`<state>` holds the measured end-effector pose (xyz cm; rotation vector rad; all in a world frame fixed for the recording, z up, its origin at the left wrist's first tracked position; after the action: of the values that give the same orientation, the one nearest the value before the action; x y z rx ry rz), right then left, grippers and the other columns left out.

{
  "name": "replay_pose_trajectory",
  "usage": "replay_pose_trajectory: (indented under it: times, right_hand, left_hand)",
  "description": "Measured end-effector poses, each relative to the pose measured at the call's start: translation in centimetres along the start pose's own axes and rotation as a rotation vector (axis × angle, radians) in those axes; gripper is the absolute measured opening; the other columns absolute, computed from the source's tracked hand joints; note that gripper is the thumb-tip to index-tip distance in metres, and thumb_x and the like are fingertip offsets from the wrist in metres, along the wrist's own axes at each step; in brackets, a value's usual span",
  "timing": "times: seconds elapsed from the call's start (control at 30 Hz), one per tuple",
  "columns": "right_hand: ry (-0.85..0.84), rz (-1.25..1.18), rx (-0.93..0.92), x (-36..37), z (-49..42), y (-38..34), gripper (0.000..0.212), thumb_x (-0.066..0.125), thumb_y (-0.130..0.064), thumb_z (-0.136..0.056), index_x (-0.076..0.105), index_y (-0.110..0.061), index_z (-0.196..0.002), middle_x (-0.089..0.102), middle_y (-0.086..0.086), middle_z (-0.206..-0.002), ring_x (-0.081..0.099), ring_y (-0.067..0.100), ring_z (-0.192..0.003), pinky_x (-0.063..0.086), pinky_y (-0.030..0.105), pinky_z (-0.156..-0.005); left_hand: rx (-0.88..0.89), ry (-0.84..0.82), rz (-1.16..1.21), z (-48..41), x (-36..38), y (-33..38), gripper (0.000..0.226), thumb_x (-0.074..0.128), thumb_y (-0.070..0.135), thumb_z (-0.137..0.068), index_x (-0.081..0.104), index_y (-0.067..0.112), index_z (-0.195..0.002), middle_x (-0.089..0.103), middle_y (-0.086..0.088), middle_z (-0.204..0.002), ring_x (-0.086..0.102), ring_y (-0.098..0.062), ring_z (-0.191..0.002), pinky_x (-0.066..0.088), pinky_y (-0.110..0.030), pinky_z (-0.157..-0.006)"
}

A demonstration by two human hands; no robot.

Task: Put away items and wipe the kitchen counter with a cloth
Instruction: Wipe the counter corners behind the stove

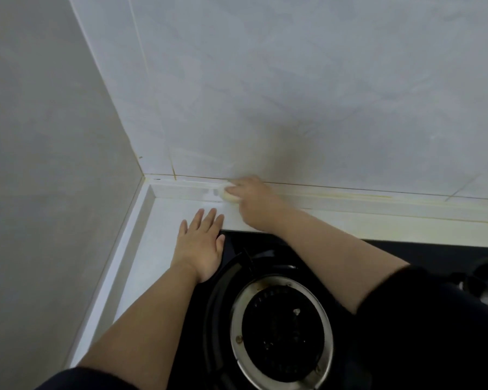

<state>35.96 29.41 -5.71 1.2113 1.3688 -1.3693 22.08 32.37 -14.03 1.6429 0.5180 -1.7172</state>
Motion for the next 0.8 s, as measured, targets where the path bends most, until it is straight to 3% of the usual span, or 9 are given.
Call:
replay_pose_trajectory:
  times: [0.1, 0.2, 0.33, 0.43, 0.5, 0.6, 0.7, 0.8]
  right_hand:
    - [-0.015, 0.197, -0.039, 1.3, -1.2, -0.4, 0.046, 0.043, -0.006, -0.089, 0.048, -0.017, -0.133, 0.035, 0.005, -0.143, 0.029, 0.027, -0.131, 0.034, 0.039, -0.098]
    - [0.037, 0.237, 0.034, 1.1, 0.8, 3.0, 0.046, 0.044, -0.003, -0.085, 0.051, -0.020, -0.128, 0.038, 0.007, -0.135, 0.035, 0.030, -0.126, 0.042, 0.042, -0.094]
    - [0.031, 0.224, 0.276, -0.5, 7.0, 10.5, 0.047, 0.048, -0.004, -0.084, 0.053, -0.018, -0.129, 0.040, 0.010, -0.135, 0.038, 0.032, -0.119, 0.048, 0.042, -0.086]
    - [0.036, 0.168, 0.534, -2.1, 11.1, 14.4, 0.044, 0.048, -0.007, -0.088, 0.053, -0.018, -0.130, 0.039, 0.013, -0.136, 0.037, 0.034, -0.119, 0.045, 0.043, -0.094]
    - [0.004, 0.175, 0.596, -2.4, 10.8, 14.7, 0.044, 0.044, -0.004, -0.088, 0.054, -0.016, -0.130, 0.038, 0.013, -0.137, 0.036, 0.034, -0.121, 0.042, 0.043, -0.099]
    - [0.034, 0.187, 0.393, -2.0, 7.3, 10.9, 0.046, 0.044, -0.002, -0.086, 0.056, -0.014, -0.128, 0.038, 0.012, -0.141, 0.037, 0.034, -0.125, 0.043, 0.043, -0.098]
    - [0.006, 0.218, 0.135, -0.3, 3.4, 4.7, 0.053, 0.044, 0.001, -0.084, 0.047, -0.019, -0.134, 0.032, 0.007, -0.144, 0.031, 0.031, -0.130, 0.042, 0.044, -0.097]
    - [-0.013, 0.299, 0.173, 0.6, 1.7, 3.2, 0.049, 0.040, -0.004, -0.088, 0.044, -0.018, -0.134, 0.030, 0.009, -0.141, 0.028, 0.033, -0.131, 0.039, 0.048, -0.095]
  left_hand:
    - [0.000, -0.004, -0.004, -0.1, 0.0, 0.0, 0.053, 0.014, 0.035, -0.102, 0.006, 0.023, -0.153, -0.003, 0.004, -0.160, -0.009, -0.018, -0.147, 0.000, -0.044, -0.119]
    - [-0.001, -0.009, -0.016, 0.0, -0.1, 0.0, 0.053, 0.014, 0.035, -0.102, 0.005, 0.023, -0.153, -0.003, 0.004, -0.160, -0.009, -0.018, -0.147, 0.000, -0.044, -0.119]
    - [-0.001, -0.011, -0.014, 0.1, -0.1, 0.0, 0.053, 0.014, 0.035, -0.102, 0.005, 0.023, -0.153, -0.003, 0.004, -0.160, -0.009, -0.018, -0.147, 0.000, -0.043, -0.119]
    - [-0.001, -0.017, -0.019, 0.1, -0.1, 0.1, 0.053, 0.013, 0.035, -0.102, 0.005, 0.023, -0.153, -0.004, 0.004, -0.160, -0.010, -0.019, -0.147, 0.000, -0.043, -0.119]
    - [0.000, -0.015, -0.016, 0.1, -0.1, 0.1, 0.053, 0.013, 0.035, -0.102, 0.005, 0.023, -0.153, -0.004, 0.004, -0.160, -0.010, -0.019, -0.147, -0.001, -0.044, -0.119]
    - [-0.002, -0.015, -0.008, 0.1, -0.1, 0.2, 0.053, 0.013, 0.035, -0.102, 0.005, 0.022, -0.153, -0.003, 0.004, -0.160, -0.009, -0.019, -0.147, 0.000, -0.044, -0.119]
    - [0.002, -0.013, -0.009, 0.1, -0.2, 0.1, 0.053, 0.013, 0.035, -0.102, 0.007, 0.022, -0.153, -0.002, 0.004, -0.161, -0.008, -0.019, -0.147, 0.001, -0.045, -0.119]
    - [0.000, -0.008, -0.003, 0.1, -0.1, 0.0, 0.053, 0.014, 0.034, -0.102, 0.007, 0.022, -0.153, -0.002, 0.004, -0.161, -0.008, -0.019, -0.147, 0.001, -0.045, -0.119]
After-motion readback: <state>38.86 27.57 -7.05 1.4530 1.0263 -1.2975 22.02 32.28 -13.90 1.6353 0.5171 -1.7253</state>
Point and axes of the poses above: each hand's wrist, its own z-axis away from the middle knuckle, its own x-axis out of the palm, y = z × x, the point moved 3 cm from there along -z, towards the middle knuckle
